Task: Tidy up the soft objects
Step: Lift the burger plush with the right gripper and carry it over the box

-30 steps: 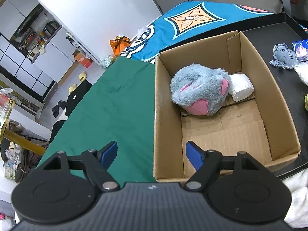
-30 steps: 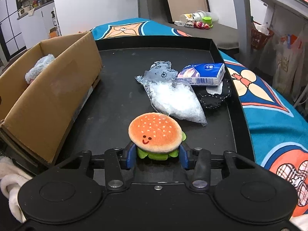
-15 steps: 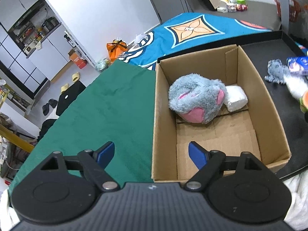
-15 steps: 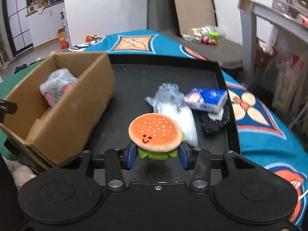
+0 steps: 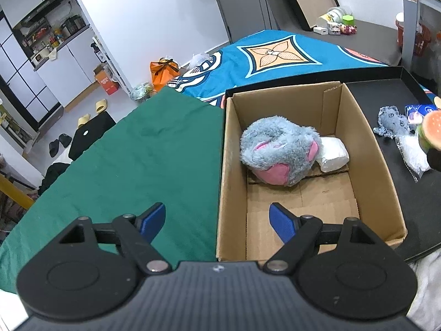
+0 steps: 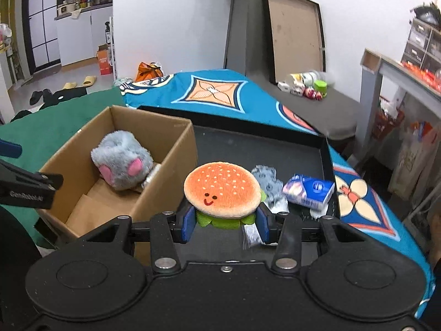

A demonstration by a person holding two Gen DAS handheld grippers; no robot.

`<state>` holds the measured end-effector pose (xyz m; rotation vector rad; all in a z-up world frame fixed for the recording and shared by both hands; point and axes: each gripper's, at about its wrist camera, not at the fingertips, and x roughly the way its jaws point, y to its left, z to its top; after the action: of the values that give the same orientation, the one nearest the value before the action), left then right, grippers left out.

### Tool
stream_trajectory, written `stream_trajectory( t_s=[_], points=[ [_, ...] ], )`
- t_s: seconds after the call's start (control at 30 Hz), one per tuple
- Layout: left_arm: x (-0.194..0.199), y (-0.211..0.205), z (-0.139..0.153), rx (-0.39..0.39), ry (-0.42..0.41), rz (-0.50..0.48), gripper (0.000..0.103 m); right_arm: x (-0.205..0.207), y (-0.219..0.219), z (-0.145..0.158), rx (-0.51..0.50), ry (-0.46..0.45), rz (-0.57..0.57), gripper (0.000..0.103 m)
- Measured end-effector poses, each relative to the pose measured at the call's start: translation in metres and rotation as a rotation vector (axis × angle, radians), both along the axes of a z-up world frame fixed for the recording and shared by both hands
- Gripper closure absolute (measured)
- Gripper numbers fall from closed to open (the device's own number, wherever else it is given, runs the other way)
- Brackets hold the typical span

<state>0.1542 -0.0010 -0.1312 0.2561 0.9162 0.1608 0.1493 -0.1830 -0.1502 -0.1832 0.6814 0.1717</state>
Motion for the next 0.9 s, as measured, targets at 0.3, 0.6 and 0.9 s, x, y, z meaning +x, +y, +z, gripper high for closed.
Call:
stream_trajectory(
  t_s=[0.3,0.6,0.9],
  points=[
    [0.001,0.008,-0.002,-0.051,0.021,0.002,0.036,0.001,0.025,0.014,-0.002,-0.02,0.03,0.059],
    [0.005,0.016,-0.01,-0.117,0.087,-0.004,0.082,0.003,0.051,0.014,-0.034,-0.01,0.07,0.059],
    [0.0,0.029,-0.009,-0.208,0.071,-0.022,0.096,0.007,0.078,0.016,-0.034,-0.005,0.116,0.058]
  ],
)
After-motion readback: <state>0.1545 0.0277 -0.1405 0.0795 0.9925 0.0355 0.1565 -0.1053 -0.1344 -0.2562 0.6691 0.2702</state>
